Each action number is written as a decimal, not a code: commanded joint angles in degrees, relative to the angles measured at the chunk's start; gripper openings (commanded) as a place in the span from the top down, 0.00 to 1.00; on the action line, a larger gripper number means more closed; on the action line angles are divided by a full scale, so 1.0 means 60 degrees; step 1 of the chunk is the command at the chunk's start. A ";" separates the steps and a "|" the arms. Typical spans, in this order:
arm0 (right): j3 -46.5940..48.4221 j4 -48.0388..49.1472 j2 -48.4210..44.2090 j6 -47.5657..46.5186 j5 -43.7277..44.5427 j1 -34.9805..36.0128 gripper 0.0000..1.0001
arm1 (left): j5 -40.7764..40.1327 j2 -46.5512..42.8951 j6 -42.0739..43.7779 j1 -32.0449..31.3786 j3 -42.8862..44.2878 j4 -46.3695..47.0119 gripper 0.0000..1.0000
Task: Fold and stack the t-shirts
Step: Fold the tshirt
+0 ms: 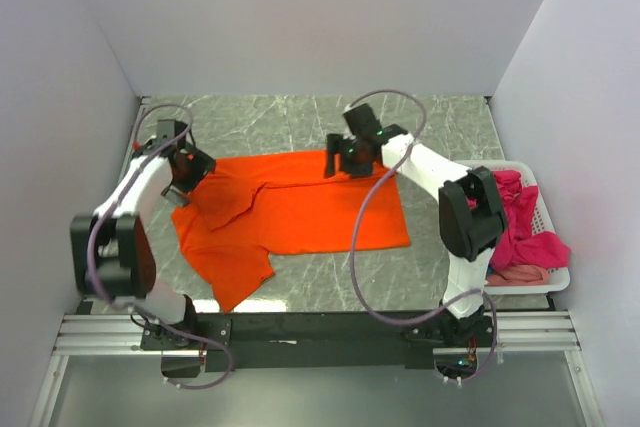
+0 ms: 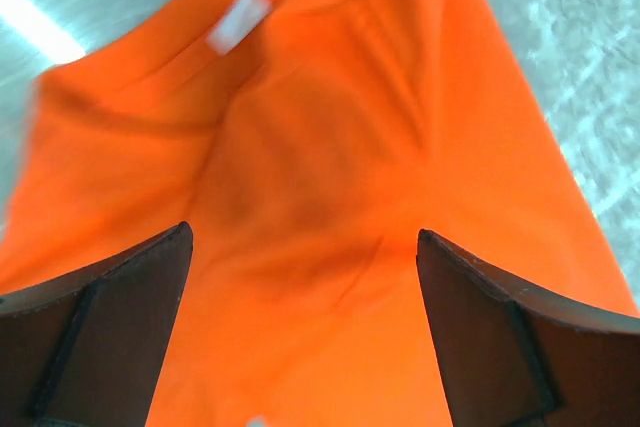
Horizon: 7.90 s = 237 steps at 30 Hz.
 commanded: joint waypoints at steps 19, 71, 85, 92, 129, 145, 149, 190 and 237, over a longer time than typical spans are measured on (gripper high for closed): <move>0.5306 -0.2986 0.4933 -0.1120 0.0551 -0.3054 0.21 | 0.0598 0.6289 0.1929 -0.0297 0.5350 0.0397 0.01; -0.3186 0.0660 -0.3444 0.0565 0.1004 -0.1971 0.19 | 0.0277 -0.2221 -0.1367 -0.0809 -0.4810 -0.0762 0.52; -0.5486 -0.0498 -0.4279 0.2232 0.2382 -0.0799 0.22 | 0.0936 -0.2599 -0.0854 -0.0809 -0.4620 -0.0615 0.99; -0.6101 -0.0323 -0.4148 0.2645 0.2718 -0.0769 0.27 | 0.1199 -0.3010 -0.0634 -0.0795 -0.4429 -0.0572 0.99; -0.4302 -0.0628 -0.2846 0.1914 0.2556 -0.0754 0.99 | 0.2840 -0.2674 -0.0297 -0.0663 -0.2453 0.0762 0.99; -0.1958 -0.1391 -0.1995 0.1327 0.2762 -0.1223 0.99 | 0.2972 -0.1561 0.0274 0.0142 -0.0167 0.1142 0.99; -0.1474 -0.1537 -0.1732 0.1152 0.2777 -0.1399 0.99 | 0.3149 -0.1488 0.0333 0.0202 -0.0021 0.1727 0.99; 0.3140 -0.2636 0.2193 0.0096 0.1912 -0.3127 0.56 | 0.1626 0.3988 0.1504 0.0231 0.4592 0.2448 0.99; -0.3965 0.0805 -0.1512 0.0698 -0.2173 0.3578 0.34 | 0.2826 1.0992 0.1505 -0.2332 1.1288 0.2913 0.01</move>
